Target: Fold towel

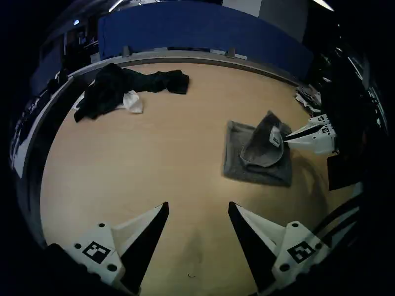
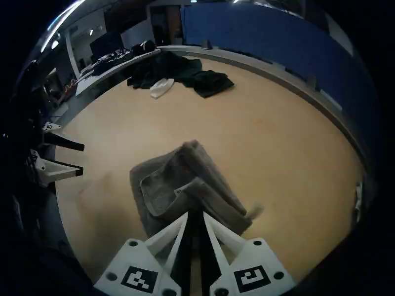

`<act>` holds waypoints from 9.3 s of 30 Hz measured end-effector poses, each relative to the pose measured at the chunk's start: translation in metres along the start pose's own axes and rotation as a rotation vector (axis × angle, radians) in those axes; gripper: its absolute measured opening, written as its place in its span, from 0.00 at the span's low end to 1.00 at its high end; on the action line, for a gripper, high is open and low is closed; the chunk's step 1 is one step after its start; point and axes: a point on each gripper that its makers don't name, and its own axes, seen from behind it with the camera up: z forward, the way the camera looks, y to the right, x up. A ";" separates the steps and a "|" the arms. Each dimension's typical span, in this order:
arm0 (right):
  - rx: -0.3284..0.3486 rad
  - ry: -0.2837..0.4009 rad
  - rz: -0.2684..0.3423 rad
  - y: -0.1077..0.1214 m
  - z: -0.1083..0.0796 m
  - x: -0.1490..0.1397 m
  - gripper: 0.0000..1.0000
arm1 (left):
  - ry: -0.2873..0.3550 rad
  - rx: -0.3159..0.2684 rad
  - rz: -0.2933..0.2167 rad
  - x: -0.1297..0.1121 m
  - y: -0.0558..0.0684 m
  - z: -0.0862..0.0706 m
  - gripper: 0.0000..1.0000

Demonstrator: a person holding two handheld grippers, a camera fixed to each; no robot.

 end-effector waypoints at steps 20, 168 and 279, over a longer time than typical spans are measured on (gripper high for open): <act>-0.007 -0.035 -0.034 0.021 0.039 0.032 0.07 | 0.006 0.010 -0.007 0.004 -0.006 -0.004 0.89; -0.149 0.090 0.101 -0.031 -0.034 -0.045 0.04 | 0.037 0.019 0.012 0.015 -0.024 -0.017 0.89; -0.558 0.267 -0.113 0.392 -0.296 -0.033 0.04 | 0.033 0.060 0.010 0.045 0.085 -0.005 0.89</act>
